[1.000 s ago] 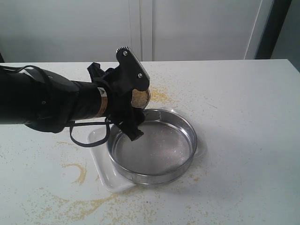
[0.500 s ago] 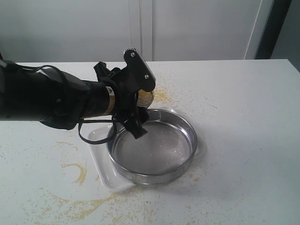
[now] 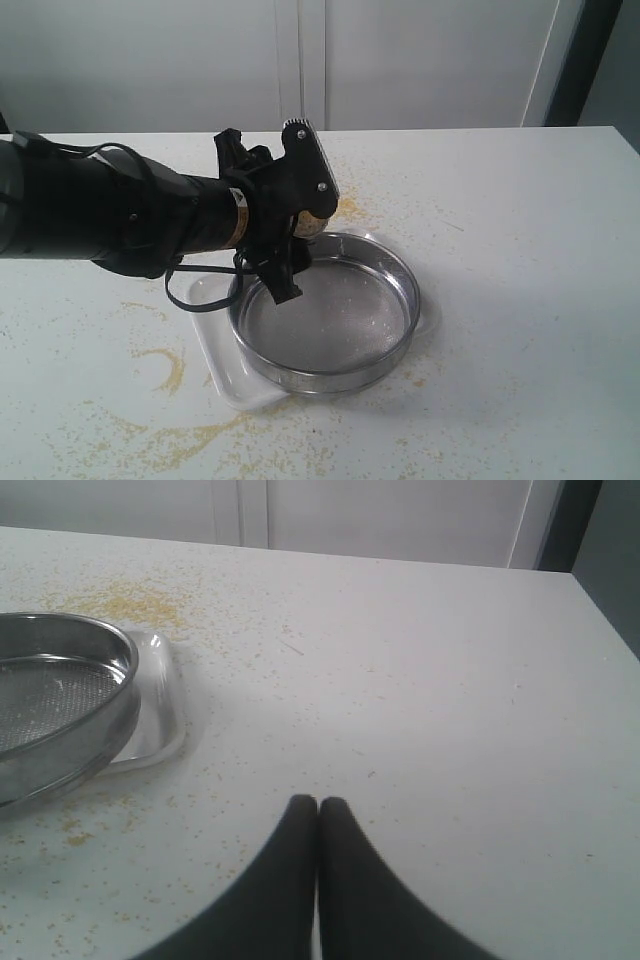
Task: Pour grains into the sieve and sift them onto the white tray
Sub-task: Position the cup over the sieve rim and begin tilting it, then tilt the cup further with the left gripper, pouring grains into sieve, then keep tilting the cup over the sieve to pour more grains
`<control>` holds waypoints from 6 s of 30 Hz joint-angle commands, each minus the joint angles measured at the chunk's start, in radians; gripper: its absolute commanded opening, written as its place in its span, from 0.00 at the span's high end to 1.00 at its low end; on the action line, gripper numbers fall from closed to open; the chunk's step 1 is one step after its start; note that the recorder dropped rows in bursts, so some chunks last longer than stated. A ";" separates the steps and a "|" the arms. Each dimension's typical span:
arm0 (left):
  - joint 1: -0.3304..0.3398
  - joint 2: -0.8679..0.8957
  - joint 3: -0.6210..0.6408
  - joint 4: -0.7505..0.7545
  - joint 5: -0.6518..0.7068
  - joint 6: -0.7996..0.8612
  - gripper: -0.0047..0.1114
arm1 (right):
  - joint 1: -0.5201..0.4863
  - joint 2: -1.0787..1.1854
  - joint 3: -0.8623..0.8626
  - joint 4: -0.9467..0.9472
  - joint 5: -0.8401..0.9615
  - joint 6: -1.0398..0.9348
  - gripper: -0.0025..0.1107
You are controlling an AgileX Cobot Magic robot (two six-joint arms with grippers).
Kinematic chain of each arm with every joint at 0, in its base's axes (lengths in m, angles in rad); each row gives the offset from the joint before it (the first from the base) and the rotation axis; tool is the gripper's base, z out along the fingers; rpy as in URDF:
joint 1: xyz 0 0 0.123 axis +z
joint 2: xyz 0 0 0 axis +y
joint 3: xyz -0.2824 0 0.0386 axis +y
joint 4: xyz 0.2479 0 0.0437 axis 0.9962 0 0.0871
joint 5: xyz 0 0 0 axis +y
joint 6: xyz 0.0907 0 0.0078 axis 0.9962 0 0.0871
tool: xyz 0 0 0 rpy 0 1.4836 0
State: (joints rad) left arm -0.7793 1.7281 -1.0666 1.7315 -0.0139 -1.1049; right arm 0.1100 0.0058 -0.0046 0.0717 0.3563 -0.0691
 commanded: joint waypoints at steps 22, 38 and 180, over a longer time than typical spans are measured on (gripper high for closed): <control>-0.014 -0.012 -0.010 0.013 -0.010 0.144 0.96 | -0.008 -0.006 0.005 -0.001 -0.006 -0.004 0.98; -0.014 -0.012 -0.010 0.013 -0.017 0.213 0.96 | -0.008 -0.006 0.005 -0.001 -0.006 -0.004 0.98; -0.012 0.068 -0.017 0.013 0.120 0.562 0.96 | -0.008 -0.006 0.005 0.004 -0.006 -0.004 0.98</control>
State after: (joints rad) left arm -0.7890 1.8035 -1.0765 1.7315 0.0815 -0.5406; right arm 0.1100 0.0058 -0.0046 0.0717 0.3563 -0.0691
